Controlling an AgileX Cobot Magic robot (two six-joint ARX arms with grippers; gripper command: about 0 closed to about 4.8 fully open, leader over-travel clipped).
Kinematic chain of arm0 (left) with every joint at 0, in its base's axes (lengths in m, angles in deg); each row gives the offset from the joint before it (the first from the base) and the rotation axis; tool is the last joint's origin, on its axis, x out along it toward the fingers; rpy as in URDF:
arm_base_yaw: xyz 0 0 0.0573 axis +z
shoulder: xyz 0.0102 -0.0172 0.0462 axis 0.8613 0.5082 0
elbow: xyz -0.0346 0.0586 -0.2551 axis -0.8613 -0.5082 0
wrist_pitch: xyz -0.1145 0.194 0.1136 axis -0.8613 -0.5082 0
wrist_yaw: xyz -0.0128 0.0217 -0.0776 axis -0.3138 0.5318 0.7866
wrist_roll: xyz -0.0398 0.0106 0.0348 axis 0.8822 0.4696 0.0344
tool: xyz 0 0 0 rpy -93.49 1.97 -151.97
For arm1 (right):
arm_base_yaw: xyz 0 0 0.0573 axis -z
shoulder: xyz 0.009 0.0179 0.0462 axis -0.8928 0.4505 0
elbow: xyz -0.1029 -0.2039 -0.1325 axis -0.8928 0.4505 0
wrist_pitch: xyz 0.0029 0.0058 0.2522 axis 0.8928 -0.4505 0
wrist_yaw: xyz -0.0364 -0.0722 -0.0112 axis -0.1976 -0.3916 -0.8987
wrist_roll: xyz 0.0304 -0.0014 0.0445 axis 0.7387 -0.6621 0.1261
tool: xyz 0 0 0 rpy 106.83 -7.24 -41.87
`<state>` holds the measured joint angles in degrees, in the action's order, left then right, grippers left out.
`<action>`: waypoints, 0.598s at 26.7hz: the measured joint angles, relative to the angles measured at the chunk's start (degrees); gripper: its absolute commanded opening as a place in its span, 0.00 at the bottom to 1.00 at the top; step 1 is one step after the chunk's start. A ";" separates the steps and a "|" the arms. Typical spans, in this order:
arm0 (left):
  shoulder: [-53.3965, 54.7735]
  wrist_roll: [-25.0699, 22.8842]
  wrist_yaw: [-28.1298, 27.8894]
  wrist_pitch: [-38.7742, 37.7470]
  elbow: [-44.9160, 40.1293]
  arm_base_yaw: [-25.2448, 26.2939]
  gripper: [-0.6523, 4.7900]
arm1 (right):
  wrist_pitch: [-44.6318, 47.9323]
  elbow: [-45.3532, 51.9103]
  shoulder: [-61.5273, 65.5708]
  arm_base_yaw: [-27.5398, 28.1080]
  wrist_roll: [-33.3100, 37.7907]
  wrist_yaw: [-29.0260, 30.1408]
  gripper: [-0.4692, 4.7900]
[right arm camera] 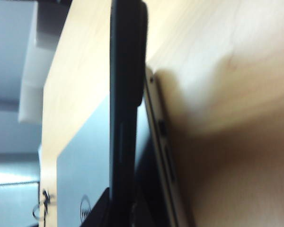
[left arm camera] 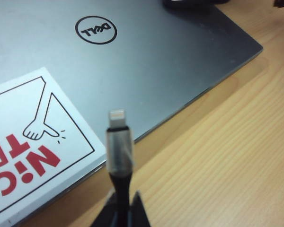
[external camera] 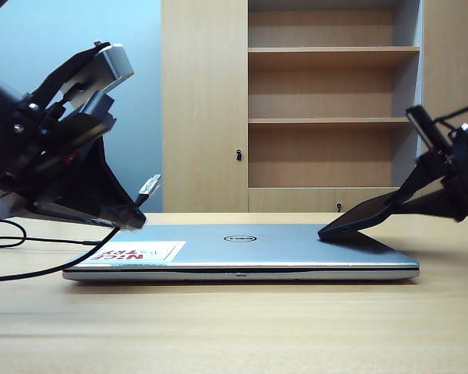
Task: Pick up the charging cable and the phone, plug the charging cable into the charging port on the phone, and finally place them back on the table.
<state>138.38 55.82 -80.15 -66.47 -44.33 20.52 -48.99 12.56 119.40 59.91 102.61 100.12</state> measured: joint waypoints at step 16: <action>0.00 0.02 -0.09 -3.21 0.04 -4.39 0.11 | -74.49 -17.14 -32.15 -0.15 -29.48 -7.45 0.08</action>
<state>138.38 55.84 -80.24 -69.68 -44.29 16.13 -123.47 -4.58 87.25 59.76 73.13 92.67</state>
